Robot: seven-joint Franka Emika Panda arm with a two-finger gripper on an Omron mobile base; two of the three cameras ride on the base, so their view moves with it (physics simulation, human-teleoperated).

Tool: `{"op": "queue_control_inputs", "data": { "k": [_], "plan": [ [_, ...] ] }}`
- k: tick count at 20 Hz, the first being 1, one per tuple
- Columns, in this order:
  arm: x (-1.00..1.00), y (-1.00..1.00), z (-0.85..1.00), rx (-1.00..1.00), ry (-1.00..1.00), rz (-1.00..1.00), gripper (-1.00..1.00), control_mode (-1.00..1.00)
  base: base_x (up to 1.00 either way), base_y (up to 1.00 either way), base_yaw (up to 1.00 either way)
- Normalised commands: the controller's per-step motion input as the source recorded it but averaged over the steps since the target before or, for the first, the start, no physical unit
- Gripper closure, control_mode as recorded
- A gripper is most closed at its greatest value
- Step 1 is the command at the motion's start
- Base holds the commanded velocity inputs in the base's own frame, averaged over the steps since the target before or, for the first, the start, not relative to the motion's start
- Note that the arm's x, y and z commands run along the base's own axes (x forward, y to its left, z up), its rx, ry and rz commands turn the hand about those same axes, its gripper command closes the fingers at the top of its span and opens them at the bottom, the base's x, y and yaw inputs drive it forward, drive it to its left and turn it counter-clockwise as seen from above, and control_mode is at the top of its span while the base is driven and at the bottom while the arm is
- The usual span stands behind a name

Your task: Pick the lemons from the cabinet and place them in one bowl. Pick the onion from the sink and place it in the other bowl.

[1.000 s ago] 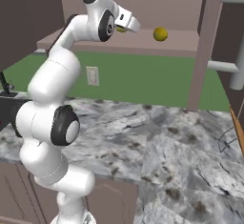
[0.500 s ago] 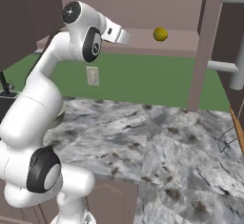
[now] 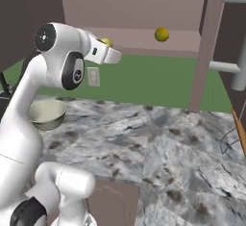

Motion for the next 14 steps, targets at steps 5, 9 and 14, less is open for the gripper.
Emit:
{"op": "queue_control_inputs", "data": {
  "k": [5, 9, 14],
  "plan": [
    [-0.82, 0.30, -0.08, 0.00, -0.03, 0.05, 1.00, -1.00, 0.00, 0.00, 0.00],
    [-0.31, 0.54, -0.50, -0.01, -0.01, 0.34, 1.00, -1.00, 0.00, 0.00, 0.00],
    [-0.03, 0.34, -0.53, -0.04, -0.01, 0.41, 1.00, -1.00, 0.00, 0.00, 0.00]
  ]
}}
